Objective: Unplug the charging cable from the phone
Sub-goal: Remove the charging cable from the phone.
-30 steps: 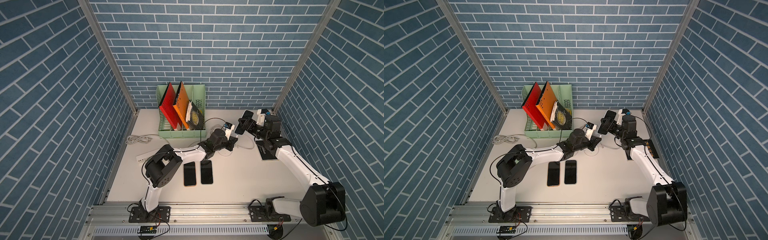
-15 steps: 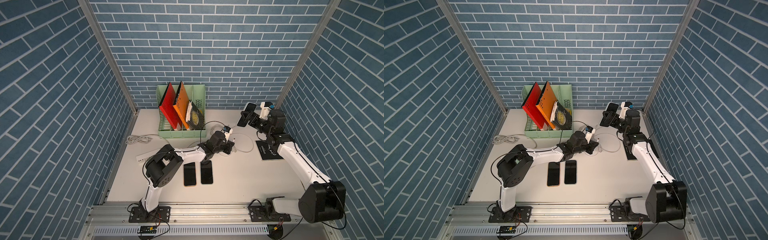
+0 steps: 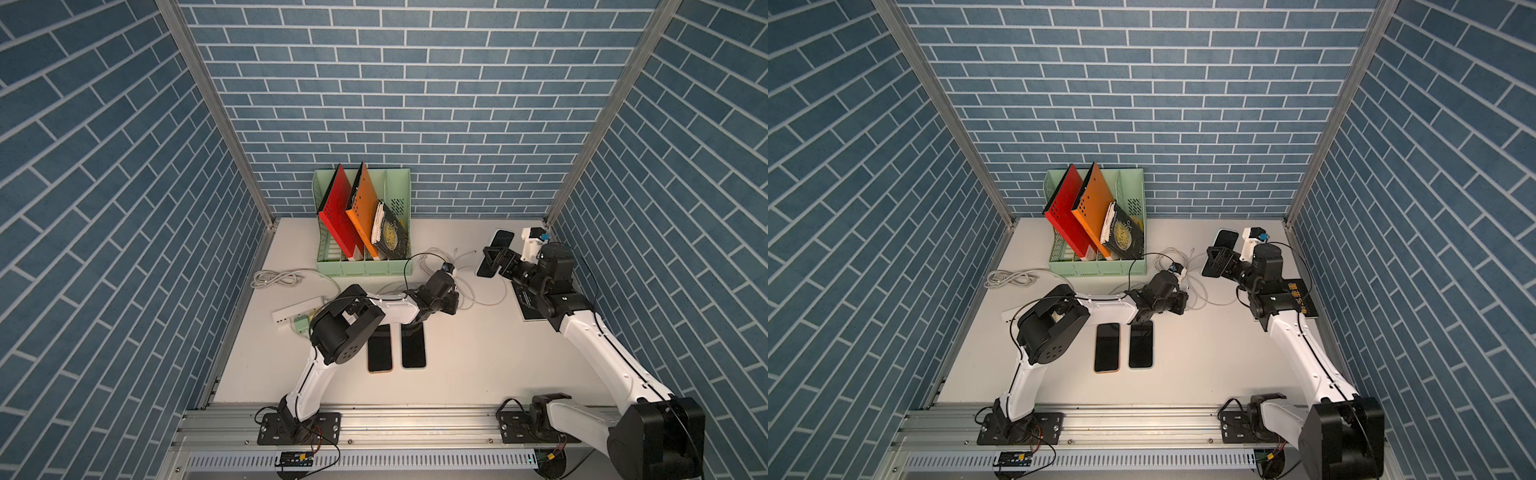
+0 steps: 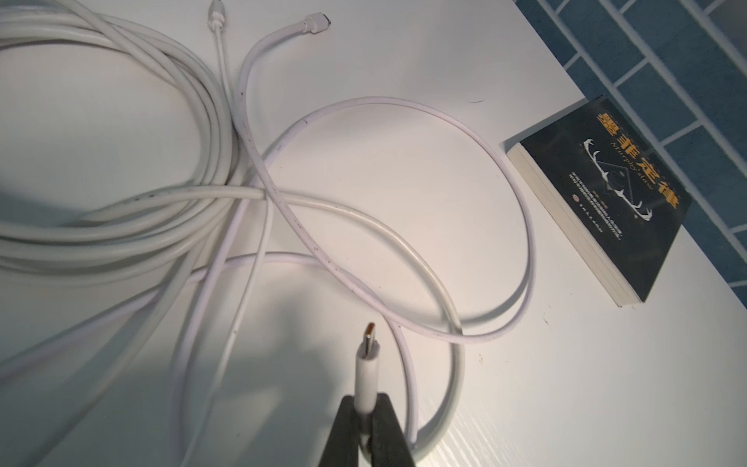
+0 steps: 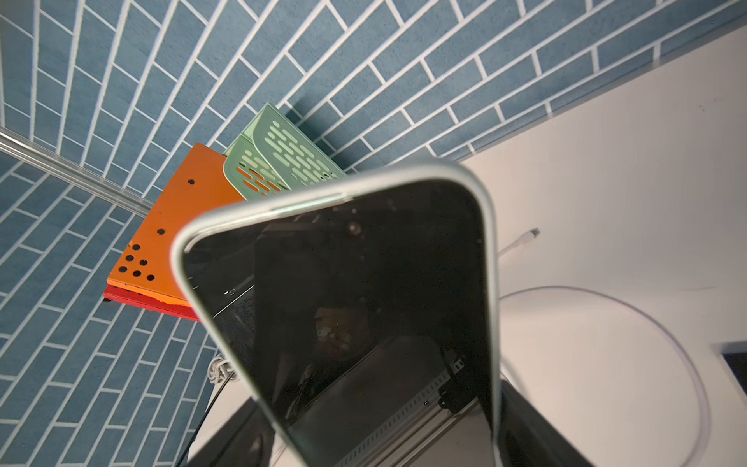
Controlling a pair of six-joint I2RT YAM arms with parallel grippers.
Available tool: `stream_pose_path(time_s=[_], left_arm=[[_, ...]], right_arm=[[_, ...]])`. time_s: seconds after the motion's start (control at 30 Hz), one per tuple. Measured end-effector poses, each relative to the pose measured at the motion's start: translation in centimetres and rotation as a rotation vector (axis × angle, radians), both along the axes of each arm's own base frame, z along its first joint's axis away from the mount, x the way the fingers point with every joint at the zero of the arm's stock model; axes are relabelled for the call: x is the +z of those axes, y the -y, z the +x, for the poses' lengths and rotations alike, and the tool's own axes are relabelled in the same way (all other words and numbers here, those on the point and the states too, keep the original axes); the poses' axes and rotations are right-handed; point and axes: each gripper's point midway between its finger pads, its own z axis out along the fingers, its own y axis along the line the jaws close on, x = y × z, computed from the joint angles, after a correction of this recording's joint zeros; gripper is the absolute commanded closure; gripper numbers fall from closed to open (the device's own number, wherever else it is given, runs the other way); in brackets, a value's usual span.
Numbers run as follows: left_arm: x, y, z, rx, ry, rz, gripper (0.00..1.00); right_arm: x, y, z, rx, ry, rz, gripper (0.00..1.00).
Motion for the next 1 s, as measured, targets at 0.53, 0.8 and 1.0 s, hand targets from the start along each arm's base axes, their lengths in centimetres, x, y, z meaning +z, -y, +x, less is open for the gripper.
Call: stream_pose_path(time_s=[0.53, 0.8, 1.0], left_arm=[[-1.0, -0.6, 2.4, 0.069, 0.006, 0.068, 0.40], [-0.5, -2.1, 2.0, 0.097, 0.009, 0.091, 0.28], [4.0, -2.7, 2.4, 0.124, 0.062, 0.055, 0.21]], right_arm=[[-3.7, 1.5, -6.0, 0.008, -0.118, -0.102, 0.73], [-6.3, 1.6, -8.1, 0.036, -0.242, -0.143, 0.73], [-8.7, -0.3, -10.6, 0.126, -0.358, -0.180, 0.74]])
